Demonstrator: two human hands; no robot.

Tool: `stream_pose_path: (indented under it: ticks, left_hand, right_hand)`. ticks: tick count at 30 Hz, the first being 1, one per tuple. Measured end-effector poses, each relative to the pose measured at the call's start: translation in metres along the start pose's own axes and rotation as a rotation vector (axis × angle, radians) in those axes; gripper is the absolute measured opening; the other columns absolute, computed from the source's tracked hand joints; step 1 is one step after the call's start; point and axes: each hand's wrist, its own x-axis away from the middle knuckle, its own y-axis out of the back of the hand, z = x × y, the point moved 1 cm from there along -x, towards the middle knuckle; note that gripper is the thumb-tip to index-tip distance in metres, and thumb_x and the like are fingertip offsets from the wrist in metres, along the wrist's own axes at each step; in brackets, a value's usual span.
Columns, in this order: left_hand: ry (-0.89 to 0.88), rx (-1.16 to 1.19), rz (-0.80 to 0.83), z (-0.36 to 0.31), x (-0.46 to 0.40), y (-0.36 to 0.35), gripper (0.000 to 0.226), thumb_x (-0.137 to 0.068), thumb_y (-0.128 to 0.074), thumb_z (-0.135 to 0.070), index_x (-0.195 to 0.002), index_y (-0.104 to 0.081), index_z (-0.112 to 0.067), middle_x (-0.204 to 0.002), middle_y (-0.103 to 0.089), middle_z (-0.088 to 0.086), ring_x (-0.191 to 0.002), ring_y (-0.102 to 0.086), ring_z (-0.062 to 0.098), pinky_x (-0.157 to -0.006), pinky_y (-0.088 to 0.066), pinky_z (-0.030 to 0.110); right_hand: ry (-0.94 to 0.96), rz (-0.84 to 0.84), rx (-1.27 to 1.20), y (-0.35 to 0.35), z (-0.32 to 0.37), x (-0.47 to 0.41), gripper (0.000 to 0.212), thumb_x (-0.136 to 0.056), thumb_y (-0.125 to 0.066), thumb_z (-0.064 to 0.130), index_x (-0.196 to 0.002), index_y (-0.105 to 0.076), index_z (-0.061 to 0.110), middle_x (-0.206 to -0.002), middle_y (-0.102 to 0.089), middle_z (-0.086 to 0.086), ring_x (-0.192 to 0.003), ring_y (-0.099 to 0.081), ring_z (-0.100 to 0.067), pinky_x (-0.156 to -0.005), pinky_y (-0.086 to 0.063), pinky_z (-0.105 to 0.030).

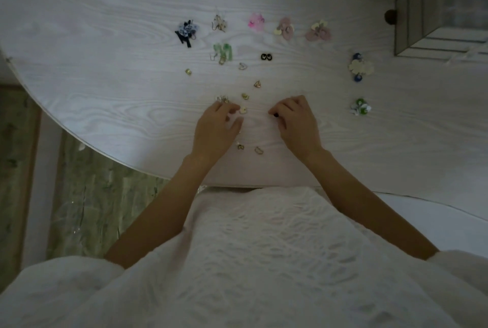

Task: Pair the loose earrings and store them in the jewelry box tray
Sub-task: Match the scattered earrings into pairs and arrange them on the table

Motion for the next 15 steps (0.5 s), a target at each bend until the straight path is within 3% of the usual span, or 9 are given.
stream_pose_path:
  ticks: [5, 7, 12, 15]
  left_hand:
    - [-0.037, -0.109, 0.103, -0.01, -0.029, -0.009, 0.026, -0.087, -0.06, -0.018, -0.111, -0.061, -0.009, -0.105, -0.06, 0.011, -0.09, -0.059, 0.024, -0.081, -0.044, 0.031]
    - [-0.019, -0.106, 0.131, -0.009, -0.032, -0.011, 0.023, -0.085, -0.061, -0.015, -0.106, -0.062, -0.01, -0.101, -0.062, 0.01, -0.088, -0.059, 0.023, -0.079, -0.042, 0.028]
    - [-0.061, -0.112, 0.144, -0.008, -0.031, -0.009, 0.013, -0.084, -0.063, -0.015, -0.096, -0.065, -0.011, -0.094, -0.059, 0.007, -0.077, -0.049, 0.012, -0.073, -0.035, 0.022]
    - [-0.109, -0.093, 0.121, -0.007, -0.028, -0.007, 0.011, -0.082, -0.066, -0.018, -0.092, -0.066, -0.014, -0.092, -0.061, 0.005, -0.079, -0.057, 0.016, -0.072, -0.043, 0.025]
  right_hand:
    - [-0.238, -0.026, -0.238, 0.01, 0.001, -0.001, 0.022, -0.082, -0.054, -0.002, -0.099, -0.064, 0.008, -0.097, -0.061, -0.009, -0.082, -0.052, -0.011, -0.076, -0.045, -0.022]
    - [-0.304, -0.021, -0.246, 0.013, -0.002, 0.0, 0.025, -0.082, -0.054, -0.001, -0.101, -0.064, 0.009, -0.101, -0.06, -0.009, -0.082, -0.052, -0.01, -0.077, -0.047, -0.024]
    - [-0.313, 0.028, -0.216, 0.013, -0.006, 0.001, 0.022, -0.078, -0.054, -0.002, -0.095, -0.063, 0.008, -0.098, -0.06, -0.01, -0.079, -0.048, -0.009, -0.072, -0.041, -0.023]
    - [-0.309, 0.032, -0.227, 0.014, -0.006, -0.008, 0.016, -0.078, -0.056, -0.002, -0.09, -0.062, 0.008, -0.093, -0.059, -0.008, -0.074, -0.049, -0.01, -0.069, -0.043, -0.023]
